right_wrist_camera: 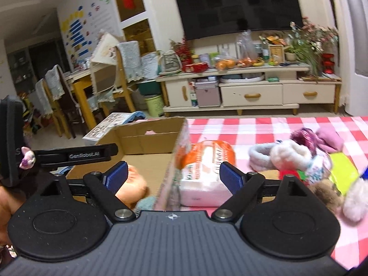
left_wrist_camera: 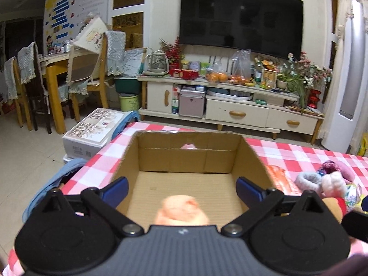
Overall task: Organize soft objects
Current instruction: 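Move right tool to the blue tissue pack while left tool approaches the brown fuzzy ring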
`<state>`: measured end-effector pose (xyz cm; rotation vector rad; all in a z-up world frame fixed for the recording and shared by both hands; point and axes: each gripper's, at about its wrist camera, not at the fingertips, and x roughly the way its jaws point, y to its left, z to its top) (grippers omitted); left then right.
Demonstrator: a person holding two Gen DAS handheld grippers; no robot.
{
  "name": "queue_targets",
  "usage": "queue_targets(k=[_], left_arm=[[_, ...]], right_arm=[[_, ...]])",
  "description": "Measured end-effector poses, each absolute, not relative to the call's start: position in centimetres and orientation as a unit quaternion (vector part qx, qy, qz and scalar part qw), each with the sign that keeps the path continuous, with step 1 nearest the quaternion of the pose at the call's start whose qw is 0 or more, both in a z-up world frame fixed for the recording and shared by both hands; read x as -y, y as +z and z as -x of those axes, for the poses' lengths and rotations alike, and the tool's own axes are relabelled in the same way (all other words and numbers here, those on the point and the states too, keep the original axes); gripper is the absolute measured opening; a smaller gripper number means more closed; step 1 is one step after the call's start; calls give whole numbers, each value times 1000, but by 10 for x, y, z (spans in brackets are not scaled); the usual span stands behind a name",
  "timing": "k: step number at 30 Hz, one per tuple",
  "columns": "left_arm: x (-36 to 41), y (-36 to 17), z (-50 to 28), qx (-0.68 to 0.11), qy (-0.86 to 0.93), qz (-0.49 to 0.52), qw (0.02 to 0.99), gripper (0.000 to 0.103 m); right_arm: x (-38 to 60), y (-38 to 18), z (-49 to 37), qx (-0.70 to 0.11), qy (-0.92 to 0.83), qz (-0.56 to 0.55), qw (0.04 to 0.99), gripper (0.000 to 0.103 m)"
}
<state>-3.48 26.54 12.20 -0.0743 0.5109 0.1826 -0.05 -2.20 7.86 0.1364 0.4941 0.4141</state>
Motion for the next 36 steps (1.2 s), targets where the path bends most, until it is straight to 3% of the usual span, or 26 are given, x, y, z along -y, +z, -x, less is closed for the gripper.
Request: queue_targets(k=[12, 18, 24, 36], left_arm=[[-234, 98, 32, -251, 35, 41, 967, 100], [-232, 97, 40, -251, 47, -9, 967, 100], [-249, 101, 41, -268, 61, 24, 961, 100], [-212, 134, 57, -163, 34, 18, 986, 102]], right_arm=[[43, 69, 10, -250, 158, -96, 950, 103], [56, 68, 18, -246, 135, -100, 955, 103], [67, 59, 26, -249, 101, -109, 957, 103], [90, 46, 44, -217, 19, -86, 972, 103]])
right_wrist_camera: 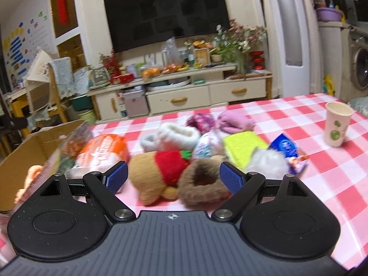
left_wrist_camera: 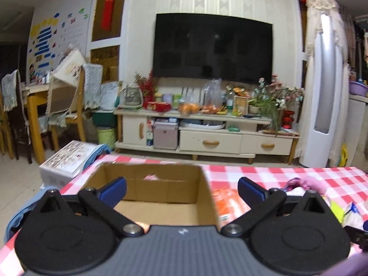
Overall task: Organize soft objects
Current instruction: 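Move right tool to the blue tissue pack while left tool approaches the brown fuzzy ring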
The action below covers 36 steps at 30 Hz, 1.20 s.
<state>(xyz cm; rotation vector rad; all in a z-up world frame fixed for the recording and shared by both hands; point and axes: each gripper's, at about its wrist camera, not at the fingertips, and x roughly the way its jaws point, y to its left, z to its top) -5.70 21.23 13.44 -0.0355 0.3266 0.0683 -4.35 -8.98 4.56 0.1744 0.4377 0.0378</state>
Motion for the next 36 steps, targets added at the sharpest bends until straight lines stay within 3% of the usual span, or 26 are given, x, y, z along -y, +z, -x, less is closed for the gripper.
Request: queue_targets(k=[22, 36], left_arm=[[-87, 100, 51, -196, -115, -67, 971, 102], [-13, 57, 41, -260, -203, -112, 937, 101]], right_arm=[[203, 25, 46, -215, -114, -134, 961, 103], [246, -5, 9, -287, -104, -52, 951, 103]])
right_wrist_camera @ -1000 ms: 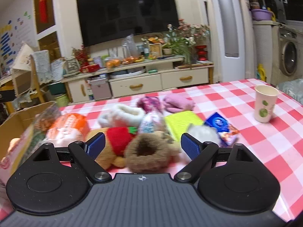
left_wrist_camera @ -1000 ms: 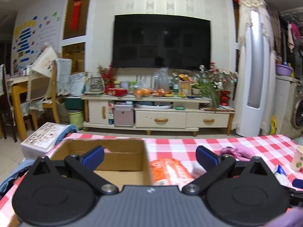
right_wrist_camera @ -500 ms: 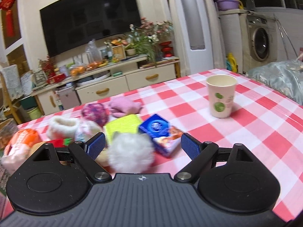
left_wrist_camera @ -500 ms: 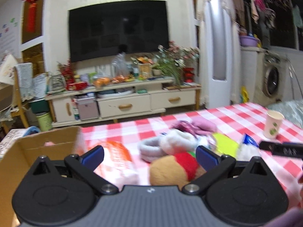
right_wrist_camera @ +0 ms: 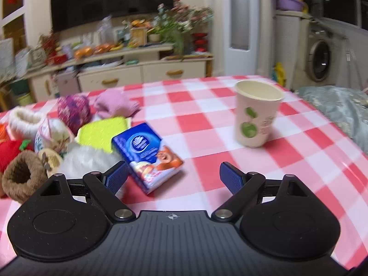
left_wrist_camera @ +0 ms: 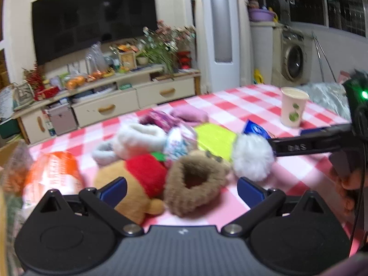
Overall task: Organize soft objects
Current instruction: 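Move right tool to the blue tissue pack while left tool approaches the brown fuzzy ring, then grasp the blue tissue pack with right tool while left tool grasps the brown ring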
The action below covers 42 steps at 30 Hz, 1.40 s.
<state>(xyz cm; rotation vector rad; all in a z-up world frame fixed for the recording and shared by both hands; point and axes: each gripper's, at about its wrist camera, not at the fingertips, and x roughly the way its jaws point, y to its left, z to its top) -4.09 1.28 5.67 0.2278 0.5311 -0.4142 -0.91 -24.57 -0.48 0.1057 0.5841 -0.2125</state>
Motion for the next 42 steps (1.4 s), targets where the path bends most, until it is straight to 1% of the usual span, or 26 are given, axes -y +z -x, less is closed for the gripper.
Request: queue_targets(k=[3, 10, 13, 15, 16, 18, 20, 21, 22, 24, 25, 27, 28, 30, 33, 36, 42], left_arm=[[1, 47, 36, -275, -210, -119, 931, 98], [16, 30, 13, -306, -198, -113, 924, 95], [19, 26, 8, -309, -198, -110, 924, 94], [21, 26, 5, -311, -199, -107, 923, 92], [21, 25, 3, -312, -200, -107, 923, 90], [22, 24, 1, -316, -200, -106, 921, 82], [22, 23, -2, -323, -200, -106, 919, 78], [22, 22, -3, -326, -200, -105, 918, 74], [22, 21, -5, -329, -198, -105, 918, 71], [21, 20, -7, -334, -194, -102, 917, 67], [21, 20, -8, -336, -195, -98, 916, 65], [20, 21, -9, -339, -195, -91, 916, 57], [19, 22, -10, -341, -195, -90, 915, 55], [18, 23, -10, -344, -196, -86, 914, 47], [13, 25, -10, -350, -196, -74, 913, 41], [9, 26, -9, -353, -196, -65, 913, 35], [-2, 36, 0, -339, -195, -56, 918, 33]], right_arm=[[242, -8, 0, -298, -87, -43, 950, 103], [246, -11, -17, -309, -65, -42, 948, 103], [247, -11, -22, -312, -57, -48, 947, 103], [247, -12, -25, -315, -52, -53, 946, 103], [245, -12, -24, -315, -49, -54, 946, 103], [244, -12, -25, -313, -46, -52, 947, 103], [242, -11, -26, -310, -44, -49, 948, 103], [242, -11, -26, -309, -42, -49, 949, 102], [242, -10, -26, -309, -39, -50, 949, 100], [241, -10, -26, -310, -32, -55, 949, 89], [241, -10, -26, -310, -30, -57, 949, 89], [240, -10, -27, -310, -28, -55, 949, 89], [240, -10, -27, -311, -28, -55, 949, 88], [240, -9, -26, -311, -25, -58, 948, 85], [238, -9, -25, -311, -26, -58, 948, 83], [235, -8, -22, -310, -31, -53, 949, 80], [231, -7, -12, -307, -49, -57, 949, 77]])
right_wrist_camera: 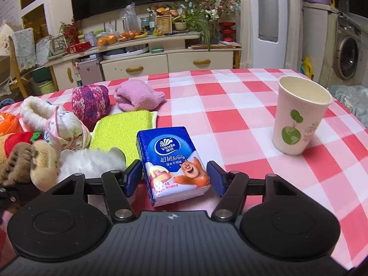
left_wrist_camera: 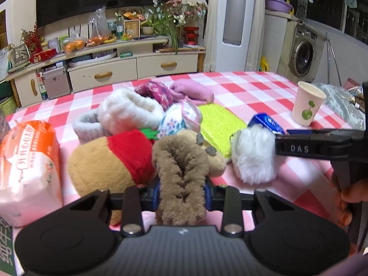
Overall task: Organize soft objects
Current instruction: 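Grasp the blue tissue pack with right tool while left tool grasps the brown ring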
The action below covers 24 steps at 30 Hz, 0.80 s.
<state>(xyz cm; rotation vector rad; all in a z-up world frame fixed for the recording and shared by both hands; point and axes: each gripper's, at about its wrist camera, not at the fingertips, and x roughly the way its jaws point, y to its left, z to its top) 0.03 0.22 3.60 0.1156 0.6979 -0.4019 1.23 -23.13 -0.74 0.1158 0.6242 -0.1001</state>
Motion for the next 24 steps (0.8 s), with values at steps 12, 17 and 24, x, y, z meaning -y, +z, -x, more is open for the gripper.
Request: queue_targets(k=[12, 17, 24], left_arm=[[-36, 63, 19, -309, -200, -27, 929, 33], [-50, 69, 22, -302, -195, -16, 933, 33], [-64, 76, 26, -298, -191, 0, 935, 33]], right_arm=[[224, 1, 13, -279, -86, -67, 954, 69], [217, 3, 19, -278, -90, -56, 955, 45], [210, -3, 22, -294, -101, -26, 950, 45]])
